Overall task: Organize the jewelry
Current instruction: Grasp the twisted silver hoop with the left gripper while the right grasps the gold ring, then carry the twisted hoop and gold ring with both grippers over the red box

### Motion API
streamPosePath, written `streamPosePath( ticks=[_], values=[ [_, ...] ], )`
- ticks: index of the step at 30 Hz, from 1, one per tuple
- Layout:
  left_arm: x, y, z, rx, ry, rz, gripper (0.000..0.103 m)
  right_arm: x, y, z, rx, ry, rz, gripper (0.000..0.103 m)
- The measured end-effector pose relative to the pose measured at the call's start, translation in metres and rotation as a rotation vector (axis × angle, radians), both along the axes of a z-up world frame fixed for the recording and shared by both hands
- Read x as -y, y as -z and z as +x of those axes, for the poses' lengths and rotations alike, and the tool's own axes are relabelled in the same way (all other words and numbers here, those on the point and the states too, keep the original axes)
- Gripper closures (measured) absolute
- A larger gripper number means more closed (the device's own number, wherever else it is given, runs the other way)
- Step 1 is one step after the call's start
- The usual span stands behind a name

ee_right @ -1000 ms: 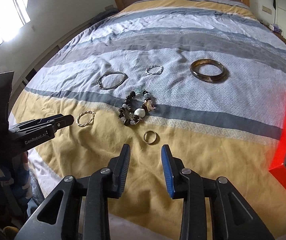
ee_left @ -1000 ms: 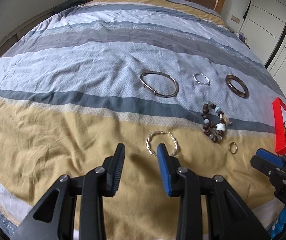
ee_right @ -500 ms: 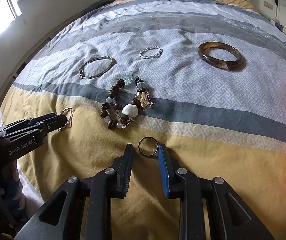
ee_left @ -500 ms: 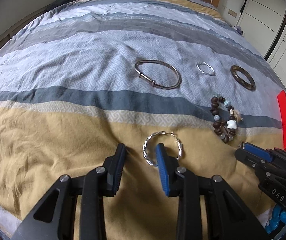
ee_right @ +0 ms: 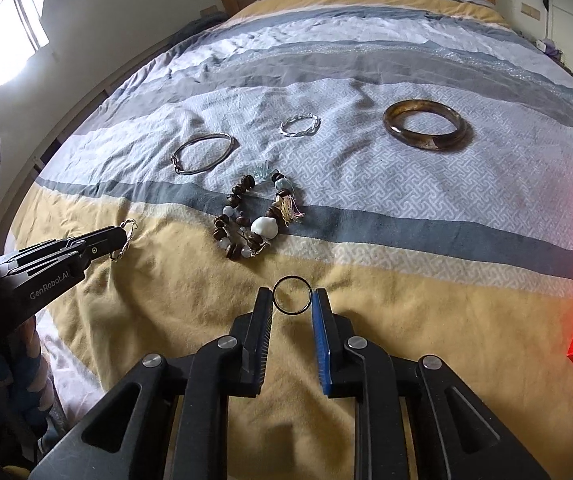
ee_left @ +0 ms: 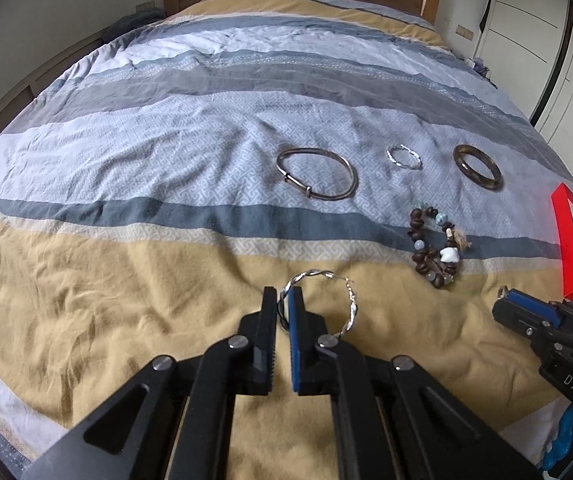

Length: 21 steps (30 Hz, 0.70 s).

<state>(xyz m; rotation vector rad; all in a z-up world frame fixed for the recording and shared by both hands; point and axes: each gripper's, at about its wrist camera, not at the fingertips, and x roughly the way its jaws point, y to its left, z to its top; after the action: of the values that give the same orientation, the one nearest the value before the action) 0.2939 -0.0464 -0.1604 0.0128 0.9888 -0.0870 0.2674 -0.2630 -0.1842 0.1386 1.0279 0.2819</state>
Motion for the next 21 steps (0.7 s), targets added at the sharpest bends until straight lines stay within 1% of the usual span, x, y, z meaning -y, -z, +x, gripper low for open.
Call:
streamPosePath(
  ticks=[6,12,18,21],
  values=[
    [0.004,-0.029,-0.023,0.035,0.003,-0.003,0.098,0.016,-0.033,-0.029,0.052,0.031,0.0,0.083],
    [0.03,-0.059,-0.045,0.06,0.048,-0.045,0.098,0.05,-0.061,-0.063,0.099,0.089,-0.015,0.083],
    [0.094,-0.078,-0.056,0.064,0.157,-0.084,0.098,0.113,-0.078,-0.098,0.126,0.181,-0.06,0.083],
    [0.14,-0.082,-0.058,0.063,0.238,-0.091,0.098,0.153,-0.081,-0.112,0.127,0.236,-0.097,0.083]
  ],
)
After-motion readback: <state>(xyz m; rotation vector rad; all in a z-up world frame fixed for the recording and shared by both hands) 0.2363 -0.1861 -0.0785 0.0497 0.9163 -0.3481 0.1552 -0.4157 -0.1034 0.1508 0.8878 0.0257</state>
